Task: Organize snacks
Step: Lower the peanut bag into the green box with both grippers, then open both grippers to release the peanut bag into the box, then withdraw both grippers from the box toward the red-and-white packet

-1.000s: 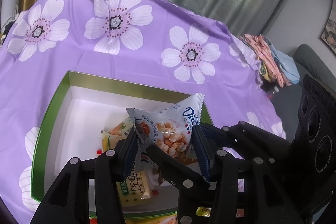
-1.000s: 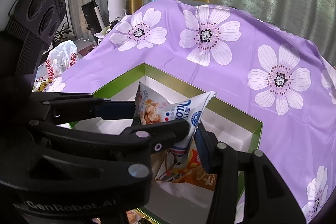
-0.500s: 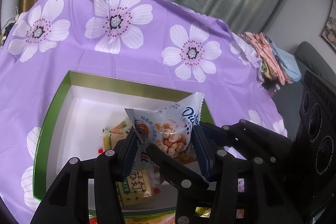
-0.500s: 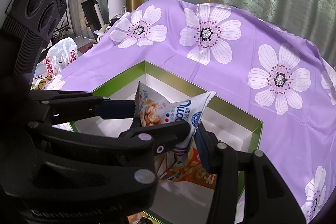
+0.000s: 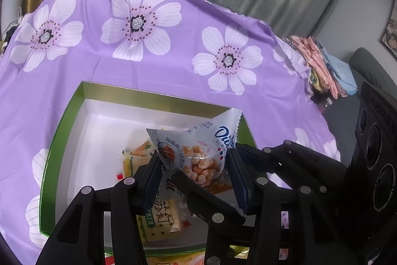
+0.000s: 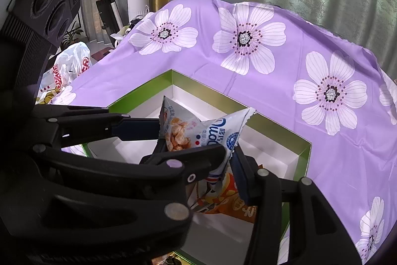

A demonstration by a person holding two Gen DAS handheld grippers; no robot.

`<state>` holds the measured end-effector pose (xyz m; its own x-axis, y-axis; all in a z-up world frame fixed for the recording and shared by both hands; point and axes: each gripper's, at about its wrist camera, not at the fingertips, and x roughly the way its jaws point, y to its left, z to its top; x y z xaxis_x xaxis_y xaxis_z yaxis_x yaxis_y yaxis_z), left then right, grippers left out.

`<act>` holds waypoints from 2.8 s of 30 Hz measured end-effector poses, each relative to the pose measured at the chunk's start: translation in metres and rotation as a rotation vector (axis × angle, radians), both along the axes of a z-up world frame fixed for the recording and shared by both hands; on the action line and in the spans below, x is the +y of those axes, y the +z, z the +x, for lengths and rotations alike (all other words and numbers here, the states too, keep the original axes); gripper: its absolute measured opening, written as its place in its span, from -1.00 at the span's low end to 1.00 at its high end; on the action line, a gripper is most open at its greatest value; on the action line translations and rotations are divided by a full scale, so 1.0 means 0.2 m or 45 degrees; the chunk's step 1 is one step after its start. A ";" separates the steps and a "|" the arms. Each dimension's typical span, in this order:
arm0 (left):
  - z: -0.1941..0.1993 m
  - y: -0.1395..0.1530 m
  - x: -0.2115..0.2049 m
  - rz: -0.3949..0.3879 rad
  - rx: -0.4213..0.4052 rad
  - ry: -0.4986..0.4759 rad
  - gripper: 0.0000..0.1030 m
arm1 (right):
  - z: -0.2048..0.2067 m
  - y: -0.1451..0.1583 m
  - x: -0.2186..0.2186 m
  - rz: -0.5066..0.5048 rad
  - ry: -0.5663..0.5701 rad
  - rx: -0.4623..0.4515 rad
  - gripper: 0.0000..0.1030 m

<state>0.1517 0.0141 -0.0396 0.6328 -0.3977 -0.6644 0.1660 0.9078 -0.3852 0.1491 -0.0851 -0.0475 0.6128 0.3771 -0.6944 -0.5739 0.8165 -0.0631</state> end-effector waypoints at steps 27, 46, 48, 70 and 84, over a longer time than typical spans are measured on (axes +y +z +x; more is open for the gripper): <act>0.00 0.00 0.00 0.001 0.005 0.001 -0.02 | 0.00 0.00 0.00 0.001 0.001 -0.001 0.01; 0.00 -0.01 0.02 0.018 0.011 0.013 0.14 | 0.00 0.01 0.01 -0.002 0.003 -0.012 0.03; 0.01 -0.01 0.02 0.028 0.015 0.020 0.15 | -0.01 0.01 0.01 -0.007 0.007 -0.021 0.04; -0.11 0.16 0.02 0.115 -0.131 0.085 0.90 | -0.13 0.15 -0.12 0.078 -0.167 -0.150 0.58; -0.52 0.45 0.14 0.194 -0.379 0.171 0.98 | -0.49 0.35 -0.31 0.204 -0.249 -0.258 0.89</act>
